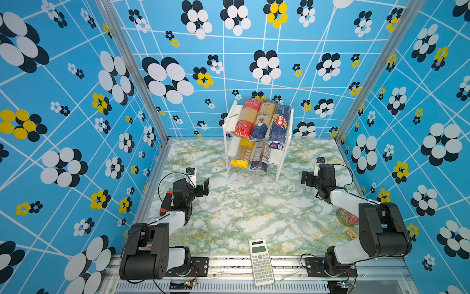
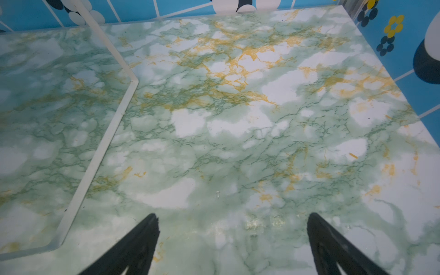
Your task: Place and organize the pasta boxes and bags onto the shelf
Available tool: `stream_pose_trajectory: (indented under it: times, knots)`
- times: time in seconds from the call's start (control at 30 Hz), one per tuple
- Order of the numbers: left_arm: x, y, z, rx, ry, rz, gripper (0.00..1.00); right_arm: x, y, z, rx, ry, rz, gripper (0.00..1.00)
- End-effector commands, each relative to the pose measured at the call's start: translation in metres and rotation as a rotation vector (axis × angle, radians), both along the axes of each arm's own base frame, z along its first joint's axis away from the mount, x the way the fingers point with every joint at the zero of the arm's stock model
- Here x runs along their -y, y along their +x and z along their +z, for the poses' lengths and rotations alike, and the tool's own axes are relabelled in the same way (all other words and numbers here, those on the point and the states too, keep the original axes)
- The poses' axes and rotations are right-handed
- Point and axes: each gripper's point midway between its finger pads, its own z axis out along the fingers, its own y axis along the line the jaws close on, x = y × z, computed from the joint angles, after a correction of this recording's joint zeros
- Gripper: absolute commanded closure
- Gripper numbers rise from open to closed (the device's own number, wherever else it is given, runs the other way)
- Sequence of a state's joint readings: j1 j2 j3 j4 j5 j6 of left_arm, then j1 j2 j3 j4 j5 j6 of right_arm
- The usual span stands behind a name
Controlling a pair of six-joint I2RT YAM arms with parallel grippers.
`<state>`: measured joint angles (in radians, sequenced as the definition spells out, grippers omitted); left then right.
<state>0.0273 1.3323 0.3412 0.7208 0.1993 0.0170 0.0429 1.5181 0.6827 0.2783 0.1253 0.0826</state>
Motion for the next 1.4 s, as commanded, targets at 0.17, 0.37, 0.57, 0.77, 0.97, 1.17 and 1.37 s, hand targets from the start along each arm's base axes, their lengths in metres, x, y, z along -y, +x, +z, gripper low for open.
stream_pose_trajectory:
  times: [0.17,0.37,0.57,0.77,0.97,1.17,1.37]
  knots:
    - [-0.003,0.015,0.001,0.078,-0.052,-0.020,0.01,0.010,-0.001,0.007,0.104,-0.037,-0.022,0.01]
    - [-0.003,0.019,-0.013,0.064,-0.060,-0.025,0.01,0.011,-0.003,0.010,0.125,-0.040,-0.027,0.01]
    - [0.001,0.020,-0.013,0.054,-0.057,-0.052,0.01,0.011,-0.011,0.015,0.162,-0.037,-0.026,0.01]
    - [0.010,0.020,-0.014,0.043,-0.036,-0.093,0.01,0.010,-0.023,0.024,0.234,-0.023,-0.027,0.01]
    - [0.009,0.021,-0.015,0.040,-0.034,-0.080,0.01,0.011,-0.040,0.032,0.311,-0.001,-0.041,0.01]
    - [0.003,0.022,-0.016,0.034,-0.032,-0.045,0.01,0.012,-0.044,0.035,0.341,-0.008,-0.043,0.01]
    - [0.003,0.023,-0.016,0.034,-0.030,-0.044,0.01,0.017,-0.041,0.036,0.347,-0.034,-0.062,0.01]
